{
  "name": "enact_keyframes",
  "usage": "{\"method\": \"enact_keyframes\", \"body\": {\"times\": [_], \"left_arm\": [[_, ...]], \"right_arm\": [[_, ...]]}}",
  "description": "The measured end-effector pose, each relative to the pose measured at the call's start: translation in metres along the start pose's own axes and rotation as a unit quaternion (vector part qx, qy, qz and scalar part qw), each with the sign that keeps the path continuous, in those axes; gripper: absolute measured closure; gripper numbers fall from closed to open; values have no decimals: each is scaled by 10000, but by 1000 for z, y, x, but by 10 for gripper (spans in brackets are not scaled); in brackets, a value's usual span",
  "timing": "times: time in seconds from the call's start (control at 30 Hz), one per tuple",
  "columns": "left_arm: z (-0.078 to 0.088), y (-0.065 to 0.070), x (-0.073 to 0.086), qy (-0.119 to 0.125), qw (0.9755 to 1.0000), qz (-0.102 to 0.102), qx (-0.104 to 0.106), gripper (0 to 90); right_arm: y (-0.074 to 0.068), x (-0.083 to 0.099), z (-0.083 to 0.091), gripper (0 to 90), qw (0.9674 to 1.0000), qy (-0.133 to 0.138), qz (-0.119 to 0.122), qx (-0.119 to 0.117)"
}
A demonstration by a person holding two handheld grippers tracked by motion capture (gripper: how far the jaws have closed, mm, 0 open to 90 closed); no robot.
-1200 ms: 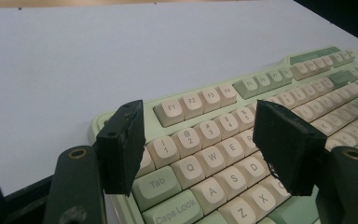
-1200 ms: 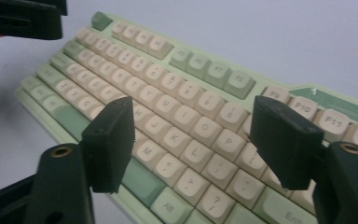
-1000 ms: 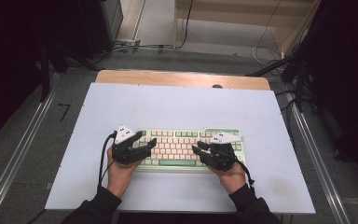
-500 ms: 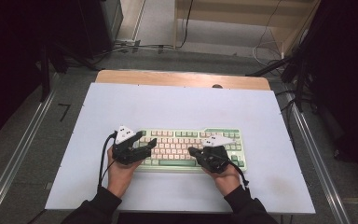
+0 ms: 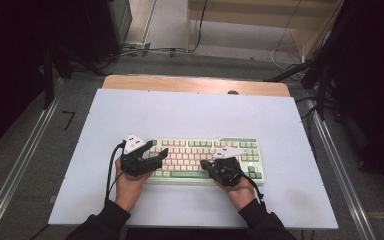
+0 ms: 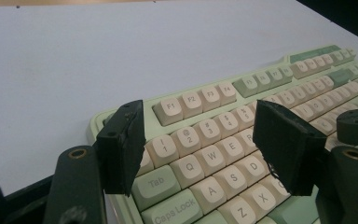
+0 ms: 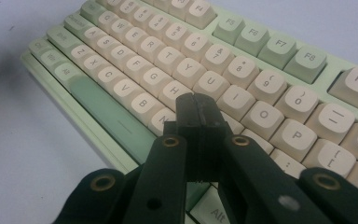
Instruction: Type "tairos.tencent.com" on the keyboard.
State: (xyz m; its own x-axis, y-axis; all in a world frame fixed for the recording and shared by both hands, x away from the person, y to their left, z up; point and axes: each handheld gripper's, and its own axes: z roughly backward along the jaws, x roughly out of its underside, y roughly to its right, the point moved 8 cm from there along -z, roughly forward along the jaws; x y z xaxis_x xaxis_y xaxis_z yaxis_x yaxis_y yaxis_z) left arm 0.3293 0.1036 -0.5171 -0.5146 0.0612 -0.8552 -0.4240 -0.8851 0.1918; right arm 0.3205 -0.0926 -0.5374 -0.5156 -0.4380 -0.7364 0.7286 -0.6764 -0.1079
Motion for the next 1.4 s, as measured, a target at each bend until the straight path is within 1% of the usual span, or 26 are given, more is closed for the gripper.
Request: {"method": "enact_keyframes", "body": {"times": [0.27, 0.37, 0.4, 0.43, 0.47, 0.5, 0.57, 0.6, 0.63, 0.67, 0.73, 0.8, 0.9, 1.03, 1.1, 1.17, 1.27, 1.4], "left_arm": [[-1, 0, 0, -4, 10000, 5, 3, 346], [-1, 0, 0, -2, 10000, 5, 6, 346], [0, 0, 0, -1, 10000, 6, 4, 346], [0, 0, 0, 3, 10000, 10, 4, 346], [0, 0, 0, 5, 10000, 3, -4, 346], [0, 0, 0, 12, 10000, 1, -1, 346], [1, -1, -1, 30, 10000, 19, -14, 346], [1, -1, 0, 25, 10000, 20, -14, 346], [0, -2, 0, 19, 10000, 19, -16, 346], [0, -2, 0, 20, 10000, 19, -20, 346], [1, -1, -1, 28, 10000, 19, -19, 346], [1, -1, -1, 32, 10000, 25, -20, 343], [1, -2, -1, 24, 10000, 47, -36, 312], [3, -4, -1, 31, 10000, 42, -48, 303], [4, -5, -2, 57, 9999, 40, -93, 301], [5, -6, -2, 54, 9999, 60, -102, 276], [6, -8, -1, 42, 9999, 61, -157, 253], [7, -8, -1, 44, 9997, 39, -236, 224]], "right_arm": [[-1, 2, -4, 873, 10000, -67, 31, -6], [-1, 3, -5, 873, 9999, -70, 73, 34], [-1, 5, -6, 873, 9999, -118, 90, 67], [-1, 5, -7, 873, 10000, -66, 45, 48], [-1, 5, -6, 873, 10000, -83, -8, 20], [-1, 3, -4, 857, 9999, -67, -57, -57], [-2, -6, 5, 739, 9994, 190, -212, -198], [0, -10, 11, 690, 9990, 302, -234, -211], [2, -14, 16, 655, 9987, 415, -243, -173], [5, -16, 20, 594, 9983, 523, -237, -120], [12, -16, 25, 437, 9979, 572, -307, -51], [20, -13, 27, 341, 9976, 568, -389, 54], [29, -10, 29, 236, 9968, 572, -544, 105], [34, -8, 32, 178, 9968, 544, -535, 237], [38, -6, 34, 167, 9965, 554, -533, 318], [43, -4, 36, 160, 9961, 556, -567, 397], [53, 0, 43, 159, 9948, 587, -645, 516], [67, 7, 52, 159, 9924, 677, -782, 662]]}}
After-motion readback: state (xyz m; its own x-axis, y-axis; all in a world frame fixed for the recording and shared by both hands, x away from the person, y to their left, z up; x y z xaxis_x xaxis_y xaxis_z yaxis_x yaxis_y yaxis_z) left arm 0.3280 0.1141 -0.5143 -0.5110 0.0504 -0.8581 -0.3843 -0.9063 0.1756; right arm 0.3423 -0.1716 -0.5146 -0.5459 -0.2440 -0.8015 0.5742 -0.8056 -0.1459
